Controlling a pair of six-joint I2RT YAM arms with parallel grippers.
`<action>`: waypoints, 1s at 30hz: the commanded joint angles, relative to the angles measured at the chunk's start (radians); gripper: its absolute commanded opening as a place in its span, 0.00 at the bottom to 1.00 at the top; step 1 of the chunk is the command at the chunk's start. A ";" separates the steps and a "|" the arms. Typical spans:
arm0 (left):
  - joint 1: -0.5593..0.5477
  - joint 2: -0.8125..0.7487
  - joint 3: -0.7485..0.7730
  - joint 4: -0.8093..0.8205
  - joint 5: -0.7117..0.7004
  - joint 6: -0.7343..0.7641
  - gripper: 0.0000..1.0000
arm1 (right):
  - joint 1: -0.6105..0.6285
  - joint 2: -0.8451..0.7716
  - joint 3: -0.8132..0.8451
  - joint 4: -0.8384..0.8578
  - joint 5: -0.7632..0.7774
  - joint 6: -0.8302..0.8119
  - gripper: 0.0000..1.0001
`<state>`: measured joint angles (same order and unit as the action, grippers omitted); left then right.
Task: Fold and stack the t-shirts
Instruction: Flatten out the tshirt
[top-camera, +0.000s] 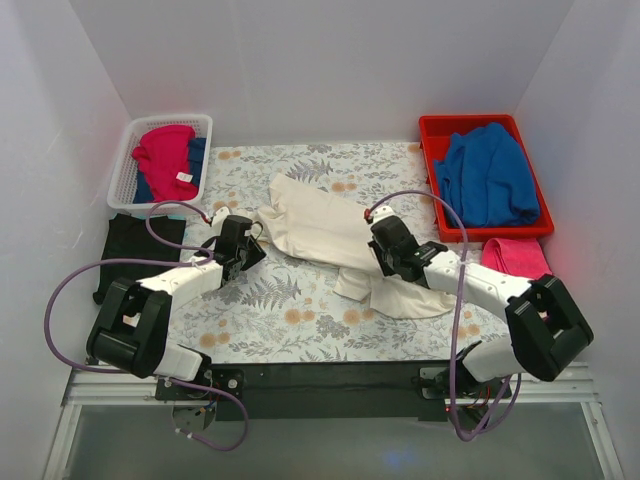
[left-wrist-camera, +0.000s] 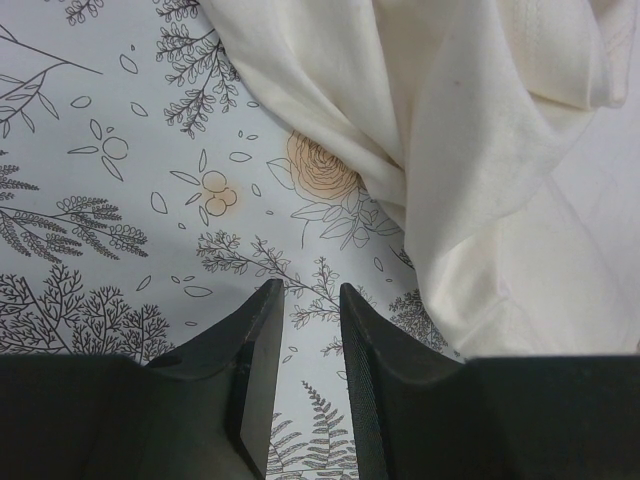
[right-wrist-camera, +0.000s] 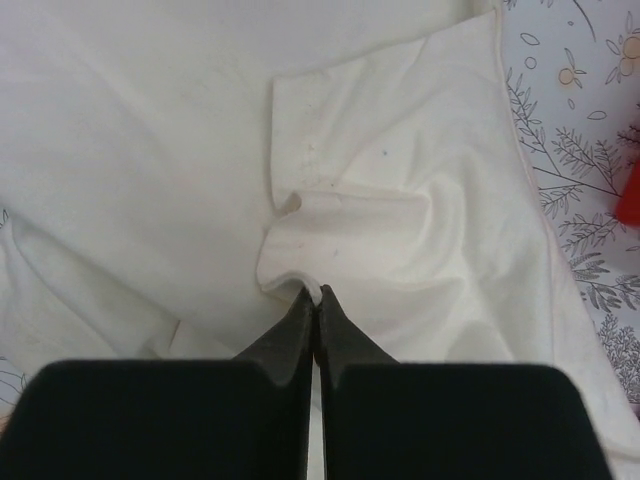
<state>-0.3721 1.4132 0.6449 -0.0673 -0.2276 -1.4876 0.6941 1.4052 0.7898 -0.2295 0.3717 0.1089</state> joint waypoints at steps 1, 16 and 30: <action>0.002 -0.029 0.009 0.008 -0.009 0.012 0.28 | 0.002 -0.081 0.060 0.001 0.071 0.032 0.01; 0.002 0.065 0.237 0.061 0.034 0.072 0.33 | 0.002 -0.606 0.256 -0.323 0.552 0.233 0.01; 0.009 0.701 0.960 -0.011 0.183 0.196 0.41 | 0.002 -0.647 0.256 -0.350 0.609 0.261 0.01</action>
<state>-0.3698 1.9987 1.4292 0.0132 -0.1211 -1.3312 0.6949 0.7555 1.0359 -0.5900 0.9455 0.3401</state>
